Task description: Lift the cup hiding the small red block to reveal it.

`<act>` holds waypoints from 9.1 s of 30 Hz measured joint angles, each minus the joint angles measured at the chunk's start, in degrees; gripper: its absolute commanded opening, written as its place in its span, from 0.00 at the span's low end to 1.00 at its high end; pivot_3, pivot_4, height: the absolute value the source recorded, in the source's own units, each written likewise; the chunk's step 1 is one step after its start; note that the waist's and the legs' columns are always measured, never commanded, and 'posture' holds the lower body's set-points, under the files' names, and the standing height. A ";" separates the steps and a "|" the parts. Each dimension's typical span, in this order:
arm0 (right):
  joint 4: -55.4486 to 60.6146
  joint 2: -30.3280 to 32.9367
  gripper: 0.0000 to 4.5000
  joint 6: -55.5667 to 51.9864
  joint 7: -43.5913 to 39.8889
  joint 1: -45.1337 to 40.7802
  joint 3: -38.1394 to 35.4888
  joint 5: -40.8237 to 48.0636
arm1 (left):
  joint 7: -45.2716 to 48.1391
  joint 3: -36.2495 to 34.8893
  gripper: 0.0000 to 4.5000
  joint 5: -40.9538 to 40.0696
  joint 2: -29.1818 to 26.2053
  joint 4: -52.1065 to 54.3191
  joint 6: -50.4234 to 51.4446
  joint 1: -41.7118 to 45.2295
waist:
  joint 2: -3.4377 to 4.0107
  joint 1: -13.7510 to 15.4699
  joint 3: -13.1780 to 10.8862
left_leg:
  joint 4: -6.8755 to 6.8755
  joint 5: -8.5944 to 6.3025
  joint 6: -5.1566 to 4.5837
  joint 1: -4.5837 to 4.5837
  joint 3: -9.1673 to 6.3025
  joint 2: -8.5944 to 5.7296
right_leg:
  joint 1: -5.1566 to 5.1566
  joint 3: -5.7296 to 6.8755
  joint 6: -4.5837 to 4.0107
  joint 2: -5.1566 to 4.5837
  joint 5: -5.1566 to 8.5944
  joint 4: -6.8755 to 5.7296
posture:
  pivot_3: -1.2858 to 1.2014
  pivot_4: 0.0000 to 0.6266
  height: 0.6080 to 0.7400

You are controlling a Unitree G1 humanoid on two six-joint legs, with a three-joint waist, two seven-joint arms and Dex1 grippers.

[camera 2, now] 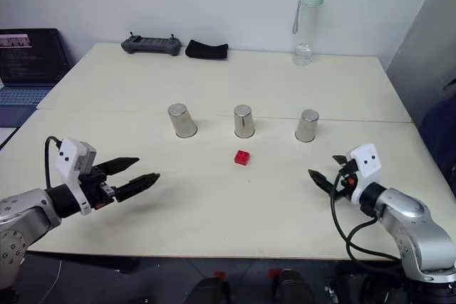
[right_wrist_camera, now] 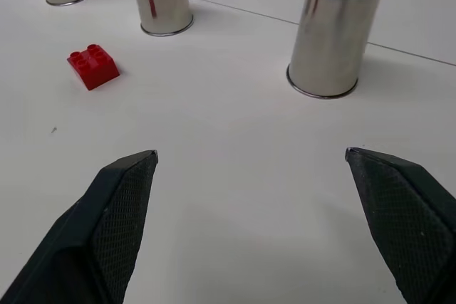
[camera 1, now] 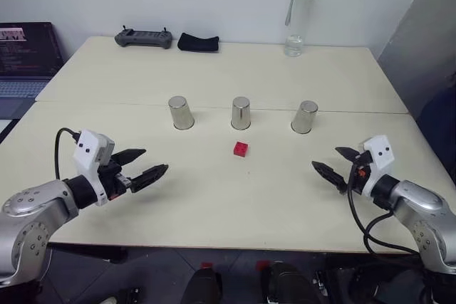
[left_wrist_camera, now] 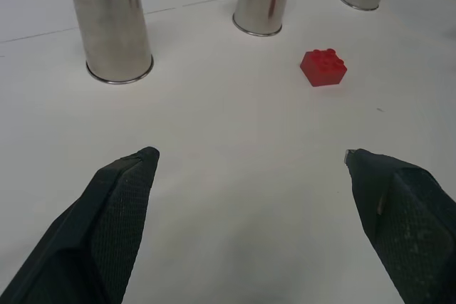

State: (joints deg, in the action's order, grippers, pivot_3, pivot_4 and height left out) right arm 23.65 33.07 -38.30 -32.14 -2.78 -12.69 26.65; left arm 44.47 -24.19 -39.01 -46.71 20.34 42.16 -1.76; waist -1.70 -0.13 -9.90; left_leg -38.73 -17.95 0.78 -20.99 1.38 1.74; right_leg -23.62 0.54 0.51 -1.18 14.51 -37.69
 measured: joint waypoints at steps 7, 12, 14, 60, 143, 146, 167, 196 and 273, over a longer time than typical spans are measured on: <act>1.02 0.15 1.00 0.12 -0.22 1.14 -1.15 1.32 | 1.24 0.01 1.00 -0.27 -0.54 0.09 0.39 -0.19 | 0.01 0.00 -0.01 | 0.00 0.00 0.00 0.01 0.01 0.01 | 0.00 -0.01 0.00 0.01 0.00 -0.02 | 0.52 0.24 1.00; 1.02 -0.01 1.00 0.46 -0.05 1.15 -0.61 1.25 | 1.22 0.03 1.00 -0.11 -0.53 0.07 0.01 -0.18 | 0.01 0.00 -0.01 | 0.00 0.00 0.00 0.01 0.01 0.01 | 0.00 -0.01 0.00 0.00 0.00 -0.02 | 0.52 0.24 1.00; 1.02 -0.21 1.00 0.57 0.02 1.15 -0.51 1.24 | 1.23 0.02 1.00 -0.11 -0.53 0.05 -0.09 -0.14 | 0.01 0.00 -0.01 | 0.00 0.00 0.00 0.01 0.01 0.00 | 0.00 -0.01 0.00 0.00 0.00 -0.02 | 0.52 0.24 1.00; 1.00 -0.65 1.00 1.76 2.35 1.61 -0.35 1.09 | 1.27 -0.04 1.00 1.41 -0.72 -1.98 -0.35 2.20 | 0.01 0.00 -0.01 | -0.01 0.00 0.00 0.03 0.02 -0.01 | 0.00 -0.02 0.00 0.00 -0.01 -0.07 | 0.52 0.24 1.00; 0.73 -1.46 1.00 2.68 3.43 1.69 1.54 0.57 | 2.28 0.15 1.00 3.01 -0.73 -3.00 -1.13 3.62 | 0.01 0.00 0.00 | -0.04 0.01 0.01 0.06 0.03 -0.02 | 0.00 -0.03 -0.01 0.01 -0.01 -0.17 | 0.52 0.24 1.00; 0.73 -1.46 1.00 2.68 3.44 1.69 1.55 0.42 | 2.28 0.15 1.00 3.12 -0.73 -3.00 -1.13 3.62 | 0.01 0.00 0.00 | -0.04 0.01 0.01 0.06 0.03 -0.02 | 0.01 -0.03 -0.01 0.01 -0.01 -0.17 | 0.52 0.24 1.00; -7.20 -5.95 1.00 3.59 8.52 -7.80 6.59 -6.24 | 1.00 5.36 1.00 -0.20 2.67 6.83 -1.12 6.09 | -0.02 -0.05 0.02 | -0.11 0.02 0.02 0.11 0.05 -0.04 | 0.03 -0.07 -0.22 0.03 -0.15 -0.29 | 0.52 0.24 1.00; -56.24 -20.56 1.00 25.26 14.30 -36.34 9.07 -16.40 | -3.40 5.98 1.00 -1.68 6.14 9.88 -2.78 5.69 | 0.01 -1.27 0.00 | -0.10 0.02 0.03 0.09 0.09 -0.07 | 0.00 -0.10 -0.32 -0.02 -0.20 -0.30 | 0.52 0.24 1.00; -36.58 -18.72 0.90 19.51 13.74 -20.50 6.66 -17.18 | -5.07 6.32 1.00 -2.53 5.44 11.05 -2.68 4.51 | 0.11 -1.66 -0.06 | -0.07 0.03 0.04 0.15 0.09 -0.03 | 0.02 -0.13 -0.29 0.03 -0.20 -0.30 | 0.52 0.24 1.00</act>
State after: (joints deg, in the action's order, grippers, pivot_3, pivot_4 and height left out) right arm -12.93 14.35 -18.79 -18.40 -23.28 -6.03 9.47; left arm 39.39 -17.86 -41.53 -41.26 31.39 39.49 2.75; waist -1.59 -1.79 -9.96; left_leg -38.80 -17.92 0.82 -20.84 1.47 1.70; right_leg -23.59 0.42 0.22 -1.14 14.31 -37.99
